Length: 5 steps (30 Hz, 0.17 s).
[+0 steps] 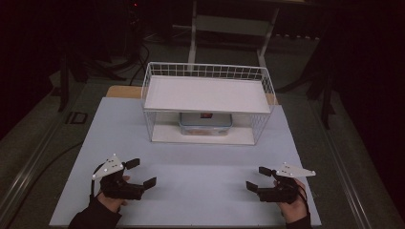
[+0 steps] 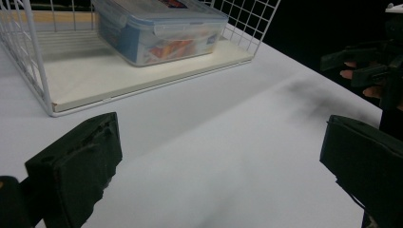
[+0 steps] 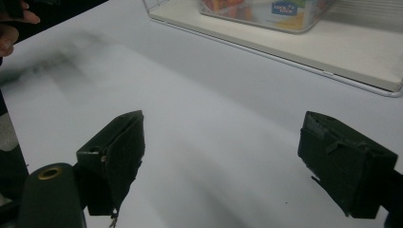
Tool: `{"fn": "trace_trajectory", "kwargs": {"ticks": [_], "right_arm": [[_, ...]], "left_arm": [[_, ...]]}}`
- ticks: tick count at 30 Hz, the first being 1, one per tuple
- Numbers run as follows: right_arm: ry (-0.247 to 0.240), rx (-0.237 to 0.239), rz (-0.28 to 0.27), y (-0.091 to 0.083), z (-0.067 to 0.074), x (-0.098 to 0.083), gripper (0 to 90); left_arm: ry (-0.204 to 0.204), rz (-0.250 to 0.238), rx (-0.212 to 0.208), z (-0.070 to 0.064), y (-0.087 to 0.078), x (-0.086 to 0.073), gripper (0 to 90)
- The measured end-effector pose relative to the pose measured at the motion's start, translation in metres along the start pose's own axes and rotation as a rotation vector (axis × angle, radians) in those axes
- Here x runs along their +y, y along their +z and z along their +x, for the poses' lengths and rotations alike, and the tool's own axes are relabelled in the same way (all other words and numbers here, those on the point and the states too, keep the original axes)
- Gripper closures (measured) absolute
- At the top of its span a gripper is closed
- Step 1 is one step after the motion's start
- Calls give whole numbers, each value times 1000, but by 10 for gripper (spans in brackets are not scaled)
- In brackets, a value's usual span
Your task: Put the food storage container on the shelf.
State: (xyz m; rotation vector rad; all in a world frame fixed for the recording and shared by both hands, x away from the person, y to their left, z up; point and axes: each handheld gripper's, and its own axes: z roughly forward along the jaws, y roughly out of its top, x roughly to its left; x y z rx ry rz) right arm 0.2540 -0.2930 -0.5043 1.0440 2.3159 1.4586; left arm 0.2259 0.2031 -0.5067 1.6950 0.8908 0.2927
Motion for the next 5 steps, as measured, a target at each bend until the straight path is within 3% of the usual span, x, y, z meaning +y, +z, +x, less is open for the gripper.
{"fn": "trace_trajectory", "kwargs": {"ticks": [5], "right_arm": [[-3, 2, -2, 0, 0, 0, 155]], "left_arm": [[11, 1, -6, -2, 1, 0, 1]]}}
